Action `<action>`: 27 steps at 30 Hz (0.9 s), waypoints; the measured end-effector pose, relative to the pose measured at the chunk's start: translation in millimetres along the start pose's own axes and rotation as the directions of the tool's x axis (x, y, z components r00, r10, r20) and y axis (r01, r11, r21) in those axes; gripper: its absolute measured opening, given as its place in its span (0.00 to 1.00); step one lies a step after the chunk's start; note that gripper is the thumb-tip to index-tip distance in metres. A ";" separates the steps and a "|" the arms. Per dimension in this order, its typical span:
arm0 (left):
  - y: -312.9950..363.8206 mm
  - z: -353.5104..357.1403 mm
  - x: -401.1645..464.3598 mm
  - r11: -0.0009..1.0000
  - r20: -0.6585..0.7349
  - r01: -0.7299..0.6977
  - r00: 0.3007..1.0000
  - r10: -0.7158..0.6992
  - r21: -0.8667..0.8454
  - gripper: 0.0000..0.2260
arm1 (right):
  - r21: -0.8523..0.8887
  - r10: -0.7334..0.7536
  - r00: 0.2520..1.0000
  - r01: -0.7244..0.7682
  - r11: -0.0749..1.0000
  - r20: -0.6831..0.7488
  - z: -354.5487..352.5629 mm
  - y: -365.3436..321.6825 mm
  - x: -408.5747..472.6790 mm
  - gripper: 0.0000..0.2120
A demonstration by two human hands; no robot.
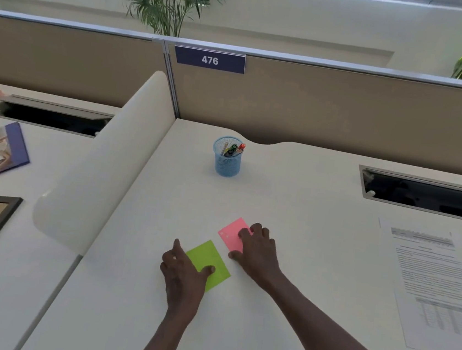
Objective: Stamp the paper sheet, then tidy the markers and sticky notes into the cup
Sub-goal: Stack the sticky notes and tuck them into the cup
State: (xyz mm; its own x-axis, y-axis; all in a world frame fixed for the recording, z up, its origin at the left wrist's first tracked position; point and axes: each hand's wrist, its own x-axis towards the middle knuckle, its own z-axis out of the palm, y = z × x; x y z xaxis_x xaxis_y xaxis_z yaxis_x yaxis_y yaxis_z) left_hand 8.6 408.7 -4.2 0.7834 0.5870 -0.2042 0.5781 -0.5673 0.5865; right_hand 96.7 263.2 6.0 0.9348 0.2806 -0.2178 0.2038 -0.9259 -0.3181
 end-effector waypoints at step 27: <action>21.3 23.6 10.8 0.696 0.385 -0.700 0.694 0.609 0.161 0.18 | 0.193 0.471 0.882 -0.465 0.864 0.015 -31.5 76.0 -34.3 0.44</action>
State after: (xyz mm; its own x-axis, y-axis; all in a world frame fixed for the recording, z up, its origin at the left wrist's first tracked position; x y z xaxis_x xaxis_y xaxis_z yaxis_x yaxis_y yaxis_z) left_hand 34.7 389.3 -12.4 0.9832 -0.1607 -0.0868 -0.1095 -0.8988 0.4245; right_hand 89.3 175.3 18.4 0.9162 -0.1849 -0.3554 -0.3145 -0.8816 -0.3519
